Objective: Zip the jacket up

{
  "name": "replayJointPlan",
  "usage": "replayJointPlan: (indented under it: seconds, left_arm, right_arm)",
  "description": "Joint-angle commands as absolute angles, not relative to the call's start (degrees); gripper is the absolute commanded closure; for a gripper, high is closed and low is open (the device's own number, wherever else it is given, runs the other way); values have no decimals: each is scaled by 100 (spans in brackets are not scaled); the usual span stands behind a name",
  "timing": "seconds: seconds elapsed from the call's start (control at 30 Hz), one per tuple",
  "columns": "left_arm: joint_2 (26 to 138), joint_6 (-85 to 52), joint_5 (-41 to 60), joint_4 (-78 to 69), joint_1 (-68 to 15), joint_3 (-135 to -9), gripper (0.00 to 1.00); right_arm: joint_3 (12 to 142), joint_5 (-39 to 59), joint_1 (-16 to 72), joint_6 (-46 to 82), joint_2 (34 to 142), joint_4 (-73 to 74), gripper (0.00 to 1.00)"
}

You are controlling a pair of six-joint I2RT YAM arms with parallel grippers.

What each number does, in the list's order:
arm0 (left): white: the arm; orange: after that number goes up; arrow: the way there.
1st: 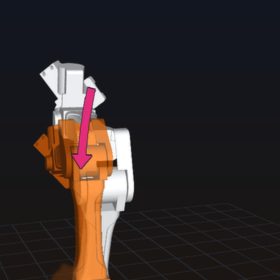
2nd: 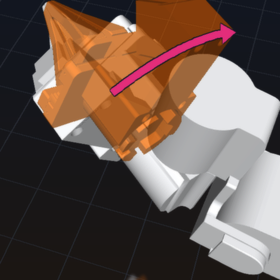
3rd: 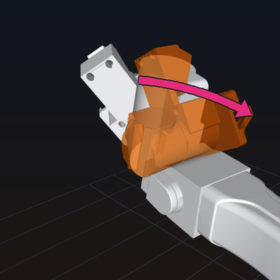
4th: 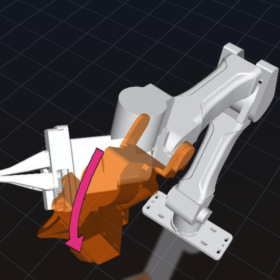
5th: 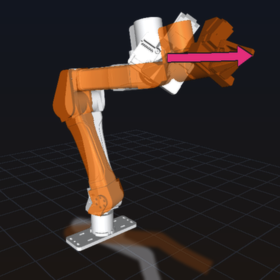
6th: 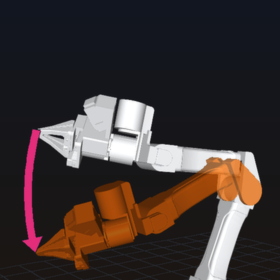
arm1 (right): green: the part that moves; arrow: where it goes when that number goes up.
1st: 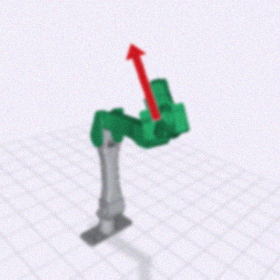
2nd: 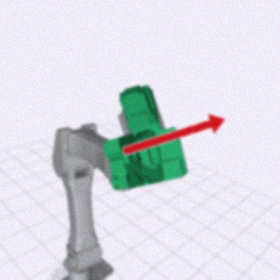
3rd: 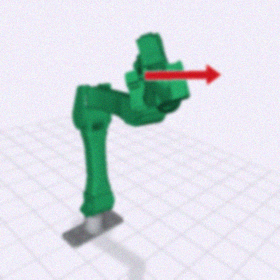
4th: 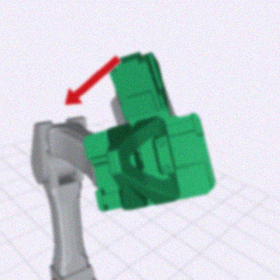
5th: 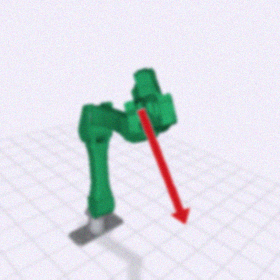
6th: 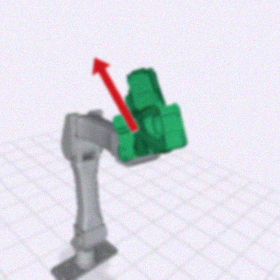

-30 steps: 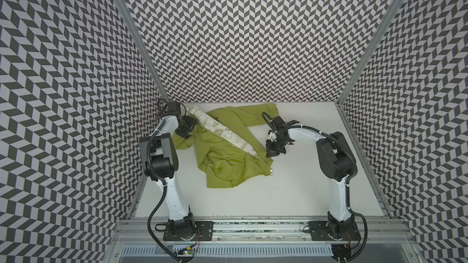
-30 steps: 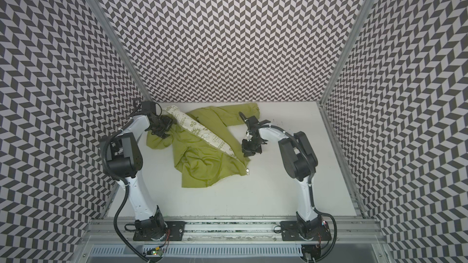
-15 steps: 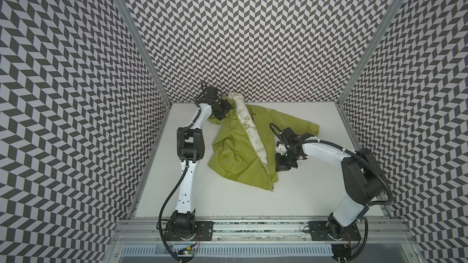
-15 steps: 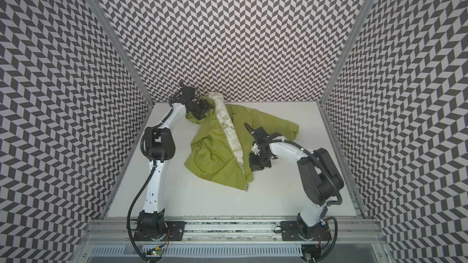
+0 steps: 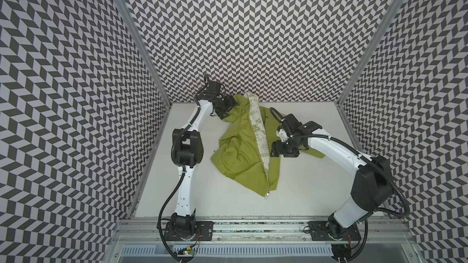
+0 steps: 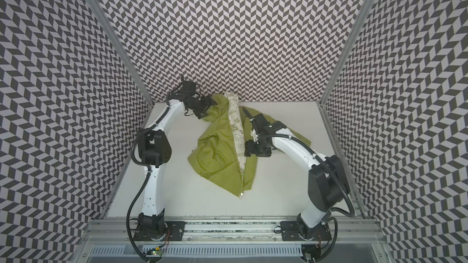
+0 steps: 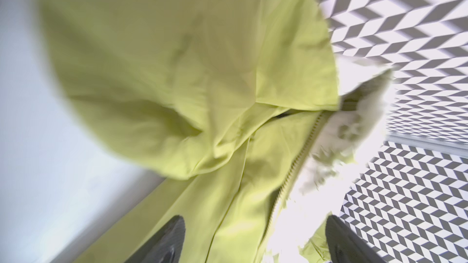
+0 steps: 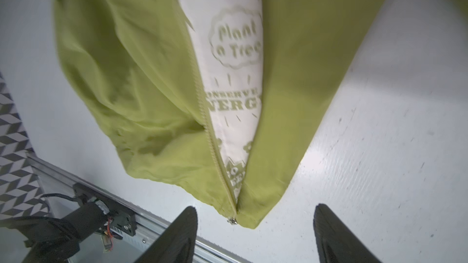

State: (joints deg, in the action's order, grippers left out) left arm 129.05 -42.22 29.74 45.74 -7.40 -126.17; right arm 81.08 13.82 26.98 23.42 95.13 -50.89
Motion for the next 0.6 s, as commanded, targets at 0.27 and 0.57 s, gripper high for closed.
replayJointPlan:
  seconds: [0.27,0.57]
  left_arm:
    - [9091,-3656,2433,5308,-679,-8394,19]
    - [7220,-4889,3181,4319,-1072,-5250,18]
  right_arm:
    - [9602,962,3238,2092,10997,-5642,28]
    - [9596,294,3700,2278,11723,-5684,25]
